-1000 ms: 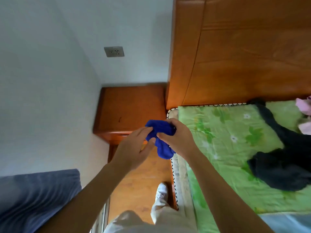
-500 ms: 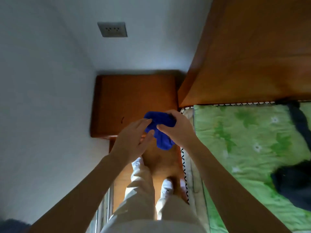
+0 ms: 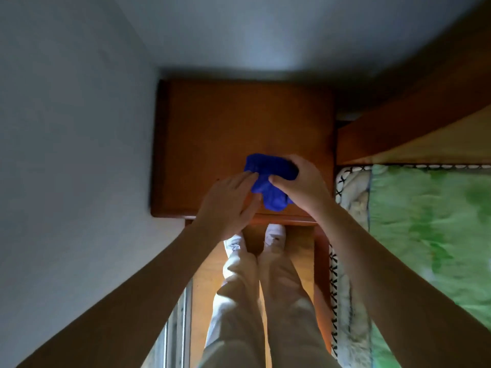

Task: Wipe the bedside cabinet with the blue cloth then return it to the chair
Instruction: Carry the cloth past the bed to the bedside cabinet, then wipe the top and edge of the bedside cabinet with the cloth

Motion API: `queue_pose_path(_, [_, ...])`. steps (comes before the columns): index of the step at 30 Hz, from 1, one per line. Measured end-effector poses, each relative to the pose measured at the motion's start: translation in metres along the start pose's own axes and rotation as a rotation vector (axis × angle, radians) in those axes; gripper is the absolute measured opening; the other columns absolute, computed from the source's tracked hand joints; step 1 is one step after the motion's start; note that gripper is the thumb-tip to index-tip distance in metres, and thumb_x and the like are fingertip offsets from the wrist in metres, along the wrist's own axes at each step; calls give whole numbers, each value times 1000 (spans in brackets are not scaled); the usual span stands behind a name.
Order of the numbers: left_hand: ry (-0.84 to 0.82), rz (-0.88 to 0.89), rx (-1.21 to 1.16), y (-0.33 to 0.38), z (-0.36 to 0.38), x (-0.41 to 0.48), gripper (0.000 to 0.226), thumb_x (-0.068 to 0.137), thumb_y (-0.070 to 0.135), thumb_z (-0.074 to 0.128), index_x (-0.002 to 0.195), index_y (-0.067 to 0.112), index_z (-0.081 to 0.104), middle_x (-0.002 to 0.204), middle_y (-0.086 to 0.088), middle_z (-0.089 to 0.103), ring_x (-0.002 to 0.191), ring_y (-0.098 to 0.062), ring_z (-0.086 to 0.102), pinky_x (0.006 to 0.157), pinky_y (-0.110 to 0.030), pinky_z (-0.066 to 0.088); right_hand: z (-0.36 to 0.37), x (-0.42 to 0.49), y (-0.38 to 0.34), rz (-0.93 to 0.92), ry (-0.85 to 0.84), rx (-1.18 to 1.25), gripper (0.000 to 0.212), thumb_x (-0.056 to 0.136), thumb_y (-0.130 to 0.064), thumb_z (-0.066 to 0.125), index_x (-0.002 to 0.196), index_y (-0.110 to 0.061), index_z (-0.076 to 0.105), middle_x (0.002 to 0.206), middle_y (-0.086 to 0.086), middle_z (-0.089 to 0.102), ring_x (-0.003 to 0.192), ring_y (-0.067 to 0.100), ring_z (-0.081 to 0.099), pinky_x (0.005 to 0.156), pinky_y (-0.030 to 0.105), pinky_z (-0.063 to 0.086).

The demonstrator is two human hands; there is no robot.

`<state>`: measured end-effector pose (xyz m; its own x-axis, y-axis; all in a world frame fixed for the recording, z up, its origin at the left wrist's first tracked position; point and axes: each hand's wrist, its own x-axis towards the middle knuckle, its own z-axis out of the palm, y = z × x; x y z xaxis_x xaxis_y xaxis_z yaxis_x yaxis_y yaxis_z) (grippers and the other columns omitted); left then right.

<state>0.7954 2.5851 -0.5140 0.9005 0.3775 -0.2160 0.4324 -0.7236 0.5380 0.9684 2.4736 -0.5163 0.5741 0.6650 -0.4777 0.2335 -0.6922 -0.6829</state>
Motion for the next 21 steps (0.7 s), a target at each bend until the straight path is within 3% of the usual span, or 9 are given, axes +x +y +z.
queue_pose_path(4, [-51,-49,145,-40,45,13,46,99,41,38,127,10,58,120,-15,65,100,-34,59,84,-43,48,33,39,42,-31,-36,-240,44,87,-34,74,126,-17,62,114,-1,67,107,20,63,83,30,47])
queue_pose_path(7, [-128,-133,213,-60,71,12,49,99,45,33,130,14,54,132,-16,58,114,-36,54,92,-47,47,54,45,53,-144,80,-421,56,84,-43,72,132,-18,58,130,0,64,123,26,57,101,44,48])
queue_pose_path(11, [-147,-193,231,-68,91,3,54,100,46,28,136,13,51,145,-17,49,131,-38,45,102,-48,43,69,37,65,-266,181,-418,60,85,-39,69,137,-14,56,144,7,56,136,32,47,113,47,39])
queue_pose_path(14, [-122,-228,234,-66,99,-2,56,101,48,26,140,16,49,151,-16,44,141,-36,37,107,-49,40,74,34,75,-351,215,-383,57,87,-35,69,139,-13,57,149,9,52,141,34,42,115,46,34])
queue_pose_path(18, [-105,-260,226,-63,106,-8,54,101,47,30,141,15,48,153,-15,41,145,-34,32,108,-50,37,85,35,87,-358,159,-322,61,84,-33,74,138,-11,55,142,7,57,132,30,49,109,41,42])
queue_pose_path(21, [-77,-242,236,-65,111,-11,51,102,45,33,141,16,49,154,-13,41,144,-33,33,110,-50,36,95,35,95,-356,224,-304,63,81,-36,75,135,-10,55,139,6,58,130,29,51,107,40,44])
